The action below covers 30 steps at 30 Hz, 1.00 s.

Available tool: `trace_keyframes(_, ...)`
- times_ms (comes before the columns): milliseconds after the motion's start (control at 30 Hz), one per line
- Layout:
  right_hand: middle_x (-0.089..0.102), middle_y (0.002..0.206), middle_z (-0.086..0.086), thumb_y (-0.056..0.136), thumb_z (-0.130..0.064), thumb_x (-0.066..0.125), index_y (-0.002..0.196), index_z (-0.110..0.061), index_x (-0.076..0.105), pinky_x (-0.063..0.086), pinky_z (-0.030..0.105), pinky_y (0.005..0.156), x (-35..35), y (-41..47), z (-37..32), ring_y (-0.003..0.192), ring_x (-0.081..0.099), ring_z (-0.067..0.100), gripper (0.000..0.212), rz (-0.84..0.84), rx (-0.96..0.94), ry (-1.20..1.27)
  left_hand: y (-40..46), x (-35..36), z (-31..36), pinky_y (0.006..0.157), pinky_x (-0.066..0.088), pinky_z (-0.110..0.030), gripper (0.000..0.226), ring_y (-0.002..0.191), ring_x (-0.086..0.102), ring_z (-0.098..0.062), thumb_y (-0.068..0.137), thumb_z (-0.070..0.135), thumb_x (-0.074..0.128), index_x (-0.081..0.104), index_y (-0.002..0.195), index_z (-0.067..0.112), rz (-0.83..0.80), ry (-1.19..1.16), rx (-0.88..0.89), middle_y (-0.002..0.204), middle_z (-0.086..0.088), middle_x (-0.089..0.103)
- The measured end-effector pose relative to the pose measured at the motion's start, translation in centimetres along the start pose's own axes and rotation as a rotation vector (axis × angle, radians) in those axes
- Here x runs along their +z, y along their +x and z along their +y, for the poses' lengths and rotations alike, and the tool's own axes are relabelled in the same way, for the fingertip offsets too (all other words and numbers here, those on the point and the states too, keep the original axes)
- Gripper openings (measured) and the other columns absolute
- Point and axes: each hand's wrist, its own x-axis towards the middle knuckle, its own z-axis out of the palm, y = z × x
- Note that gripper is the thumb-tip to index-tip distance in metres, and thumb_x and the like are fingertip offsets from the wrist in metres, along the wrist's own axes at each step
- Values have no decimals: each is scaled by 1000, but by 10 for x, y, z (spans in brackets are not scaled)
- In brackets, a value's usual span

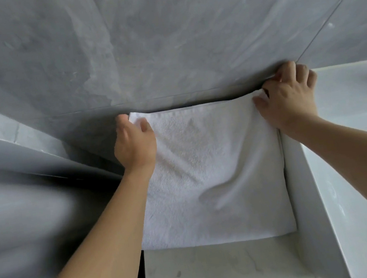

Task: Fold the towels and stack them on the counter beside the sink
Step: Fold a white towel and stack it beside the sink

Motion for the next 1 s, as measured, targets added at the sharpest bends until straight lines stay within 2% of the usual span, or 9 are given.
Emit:
trace_keyframes(100,40,114,13,84,-38,58,86,-12,68,25,45,100,-2,-1,0,109,35,34,28,9,1,28,-25,7,4,94,33,-45,55,115,48,-39,90,32,59,41,138,12,141,314,317,134,-20,48)
trace_keyframes(200,40,115,13,85,-38,57,87,-13,68,26,45,98,-1,0,1,109,36,35,27,19,-11,37,-38,19,15,88,35,-43,44,105,51,-35,92,28,55,48,134,15,71,302,603,124,-14,54)
trace_keyframes(300,41,114,14,87,-36,57,90,-14,70,26,45,97,1,-2,2,108,36,35,26,43,-14,50,-29,27,28,82,44,-41,32,102,56,-33,100,25,49,54,128,12,-123,243,595,116,-11,60)
trace_keyframes(400,41,115,14,87,-36,57,89,-14,70,26,45,97,1,-1,3,109,36,35,25,60,-11,67,-17,27,33,71,47,-43,24,90,60,-32,102,25,45,55,119,10,-174,269,634,104,-11,63)
trace_keyframes(500,42,116,14,86,-36,58,87,-12,70,25,45,96,2,0,3,109,37,36,26,72,-11,62,-9,26,32,51,33,-33,12,66,56,-30,103,21,45,49,104,10,-180,261,739,77,-5,55)
trace_keyframes(600,42,116,14,86,-35,60,86,-10,69,26,45,95,3,0,3,109,37,36,26,80,-20,45,-4,27,33,51,26,-32,8,61,48,-29,101,16,47,47,98,9,-140,188,691,72,-4,50)
trace_keyframes(833,43,119,15,86,-33,59,86,-9,68,24,42,93,6,0,3,110,40,38,26,98,-35,13,-22,46,45,76,43,-45,18,89,58,-37,96,10,47,54,112,3,-83,170,541,96,-15,62)
trace_keyframes(900,44,119,15,86,-32,58,85,-8,67,25,43,93,6,-1,3,109,40,38,25,99,-39,6,-34,44,45,86,42,-46,27,102,56,-37,94,13,50,55,118,2,-91,86,664,110,-16,61)
trace_keyframes(1000,44,118,15,86,-30,57,86,-7,66,26,43,93,5,-1,5,109,41,38,24,91,-34,1,-48,44,32,114,28,-48,46,138,39,-31,98,37,38,52,135,14,-340,156,878,148,-9,45)
